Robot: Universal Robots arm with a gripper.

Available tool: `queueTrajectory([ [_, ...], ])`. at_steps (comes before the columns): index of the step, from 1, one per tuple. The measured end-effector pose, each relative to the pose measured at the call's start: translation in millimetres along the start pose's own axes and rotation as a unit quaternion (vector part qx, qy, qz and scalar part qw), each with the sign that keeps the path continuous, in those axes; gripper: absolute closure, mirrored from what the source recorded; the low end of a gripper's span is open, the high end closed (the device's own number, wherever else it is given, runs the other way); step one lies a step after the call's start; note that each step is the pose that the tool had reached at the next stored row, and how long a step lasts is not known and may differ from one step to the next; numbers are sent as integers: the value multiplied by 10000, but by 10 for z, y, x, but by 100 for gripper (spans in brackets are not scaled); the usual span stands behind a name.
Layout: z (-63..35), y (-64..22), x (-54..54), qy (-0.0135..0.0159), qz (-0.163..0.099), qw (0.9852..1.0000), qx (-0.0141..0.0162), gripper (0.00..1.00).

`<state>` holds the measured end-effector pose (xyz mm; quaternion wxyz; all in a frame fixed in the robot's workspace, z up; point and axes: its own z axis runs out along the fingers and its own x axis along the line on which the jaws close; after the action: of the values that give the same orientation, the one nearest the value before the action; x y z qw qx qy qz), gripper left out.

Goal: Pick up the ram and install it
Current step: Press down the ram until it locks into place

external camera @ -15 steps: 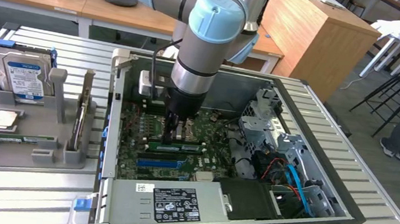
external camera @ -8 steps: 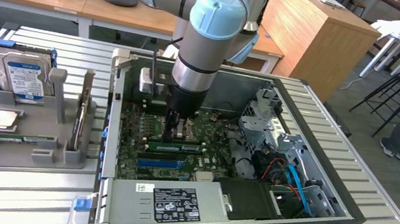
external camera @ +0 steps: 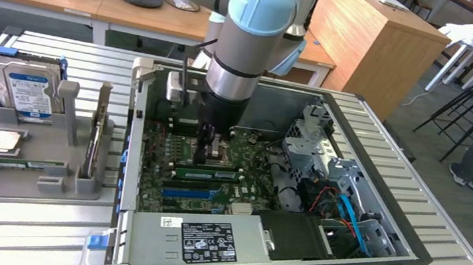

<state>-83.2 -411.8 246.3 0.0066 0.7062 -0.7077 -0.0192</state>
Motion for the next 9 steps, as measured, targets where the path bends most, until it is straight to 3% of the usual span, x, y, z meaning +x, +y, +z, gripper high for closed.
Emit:
queueTrajectory([
  [9, -213, 8, -4, 0, 0, 10000, 0, 90],
])
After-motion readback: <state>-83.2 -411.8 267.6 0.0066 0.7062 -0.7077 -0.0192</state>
